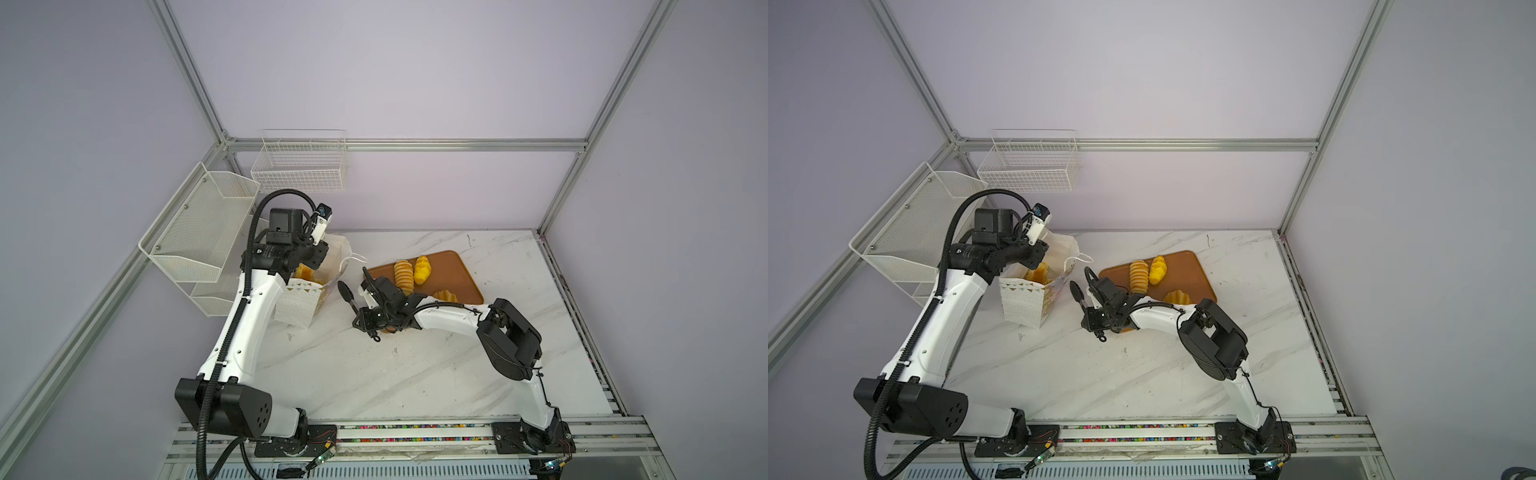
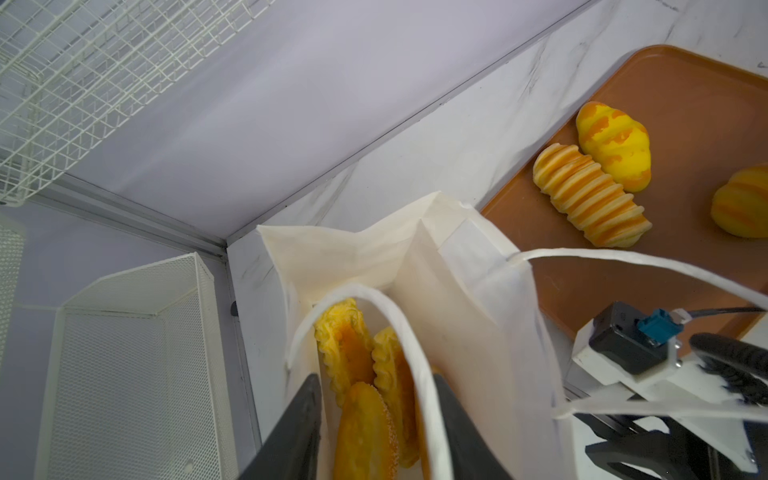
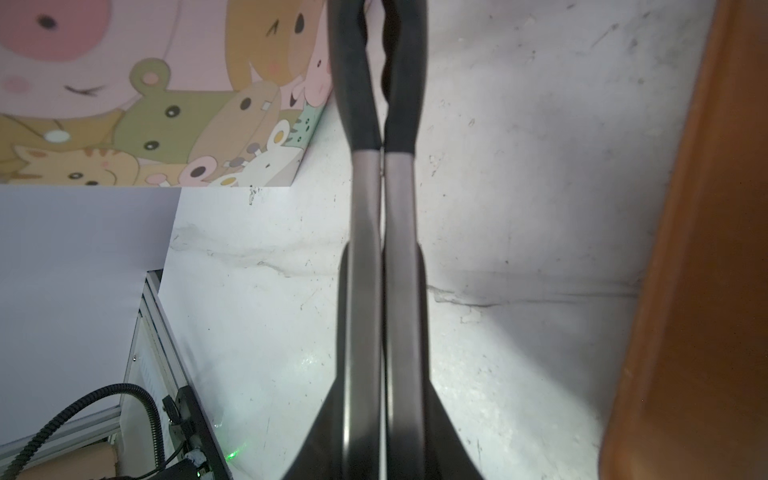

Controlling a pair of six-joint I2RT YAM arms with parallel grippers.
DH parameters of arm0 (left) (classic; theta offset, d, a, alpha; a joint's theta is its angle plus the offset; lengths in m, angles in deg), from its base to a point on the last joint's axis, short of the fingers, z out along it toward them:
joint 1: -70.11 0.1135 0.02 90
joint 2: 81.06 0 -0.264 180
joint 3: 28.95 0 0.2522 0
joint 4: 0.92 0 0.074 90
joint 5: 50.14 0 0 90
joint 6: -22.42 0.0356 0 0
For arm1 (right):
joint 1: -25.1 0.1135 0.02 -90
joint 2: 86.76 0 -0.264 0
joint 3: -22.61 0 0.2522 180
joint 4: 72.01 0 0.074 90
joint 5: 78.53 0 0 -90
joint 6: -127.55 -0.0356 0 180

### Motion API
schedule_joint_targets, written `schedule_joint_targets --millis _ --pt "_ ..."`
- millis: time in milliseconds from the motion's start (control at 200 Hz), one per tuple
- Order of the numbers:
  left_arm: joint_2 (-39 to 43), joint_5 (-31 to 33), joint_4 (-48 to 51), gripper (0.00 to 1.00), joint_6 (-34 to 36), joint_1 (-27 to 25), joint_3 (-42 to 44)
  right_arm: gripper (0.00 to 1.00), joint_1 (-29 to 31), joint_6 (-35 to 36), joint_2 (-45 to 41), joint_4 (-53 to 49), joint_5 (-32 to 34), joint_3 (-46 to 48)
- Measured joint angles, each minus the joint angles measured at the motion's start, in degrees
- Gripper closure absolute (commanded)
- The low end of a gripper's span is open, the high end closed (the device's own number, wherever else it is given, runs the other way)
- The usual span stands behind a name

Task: Take the fake bread out of the paper bag
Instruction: 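Move the tongs toward the bag while the left gripper lifts the bag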

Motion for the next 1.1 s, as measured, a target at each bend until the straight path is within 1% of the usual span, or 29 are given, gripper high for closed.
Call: schedule_joint_targets --millis 130,310,505,615,765,845,915,1100 --pt "3.3 0.6 0.7 0.43 -1.0 0.0 1.8 1.00 0.1 0.1 -0.1 0.0 0.0 0.0" --pt "4.2 6.7 0.9 0.43 -2.5 -0.1 3.5 1.00 0.2 0.2 -0.1 0.0 0.0 0.0" --pt "4.8 9.6 1.2 0.41 -4.7 -0.1 3.5 1.00 0.4 0.4 -0.2 0.0 0.4 0.1" --pt "6.2 9.3 1.2 0.40 -5.3 0.0 3.5 1.00 0.6 0.7 -0.8 -0.2 1.0 0.1" --pt "6.9 7.4 1.2 0.31 -6.1 0.0 3.5 1.00 0.6 1.1 -2.4 -0.3 1.5 0.2" --pt "6.1 6.1 1.2 0.30 -6.3 0.1 3.7 1.00 0.6 1.2 -3.6 -0.3 1.9 0.8" --pt "4.7 4.8 1.2 0.32 -6.4 0.1 3.8 1.00 0.6 1.3 -4.9 -0.3 2.5 1.7" --pt "-0.1 1.2 1.8 0.51 -6.8 0.2 3.8 1.00 0.6 1.6 -8.8 -0.7 4.1 4.5"
